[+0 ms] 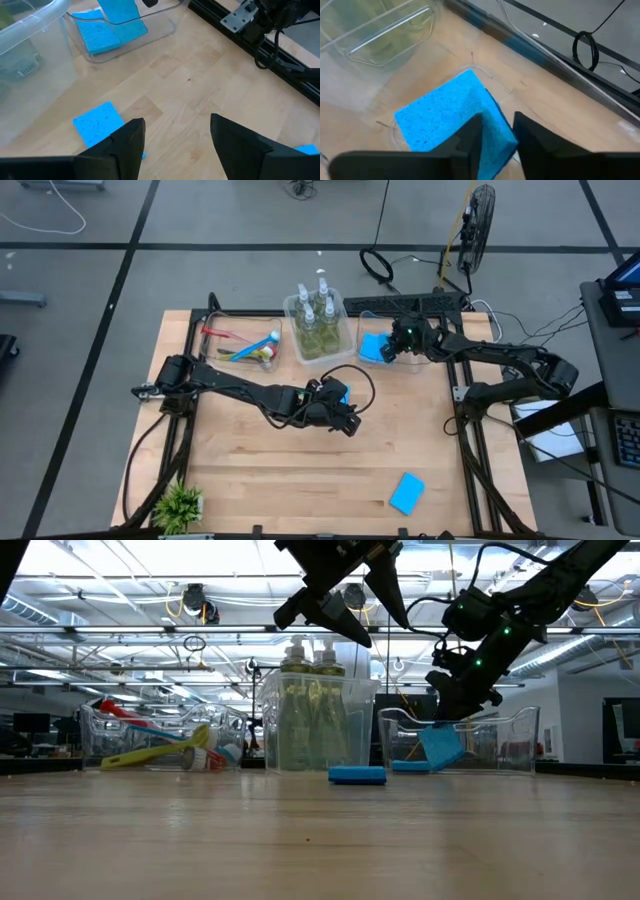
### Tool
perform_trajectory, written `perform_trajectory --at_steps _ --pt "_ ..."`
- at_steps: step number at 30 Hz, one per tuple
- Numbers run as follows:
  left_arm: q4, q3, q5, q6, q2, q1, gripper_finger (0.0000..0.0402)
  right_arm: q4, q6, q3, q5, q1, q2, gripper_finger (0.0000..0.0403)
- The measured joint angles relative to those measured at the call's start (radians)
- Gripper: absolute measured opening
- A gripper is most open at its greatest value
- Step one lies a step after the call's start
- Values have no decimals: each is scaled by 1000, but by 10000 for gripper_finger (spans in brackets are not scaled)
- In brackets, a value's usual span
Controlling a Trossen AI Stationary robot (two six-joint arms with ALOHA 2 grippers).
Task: Pick & Place Kitchen Sink Supplies
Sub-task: Put the blue sponge into the right transparent bin
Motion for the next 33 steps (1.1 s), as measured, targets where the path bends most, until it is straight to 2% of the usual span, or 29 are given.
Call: perform_trajectory --at_steps 7,14,19,27,33 --pt "-13 0 0 0 0 0 225 0 -23 0 0 0 -49 173" --pt "-53 0 1 -12 0 1 225 0 -27 -1 -8 0 -187 216" --pt "-44 -32 2 -15 0 17 225 0 -27 -1 -128 0 -335 223" --pt "-5 -124 65 -117 0 69 225 1 -31 -1 -448 1 -549 220" --pt "-18 -180 102 -204 0 98 225 0 13 -1 -577 1 -647 221"
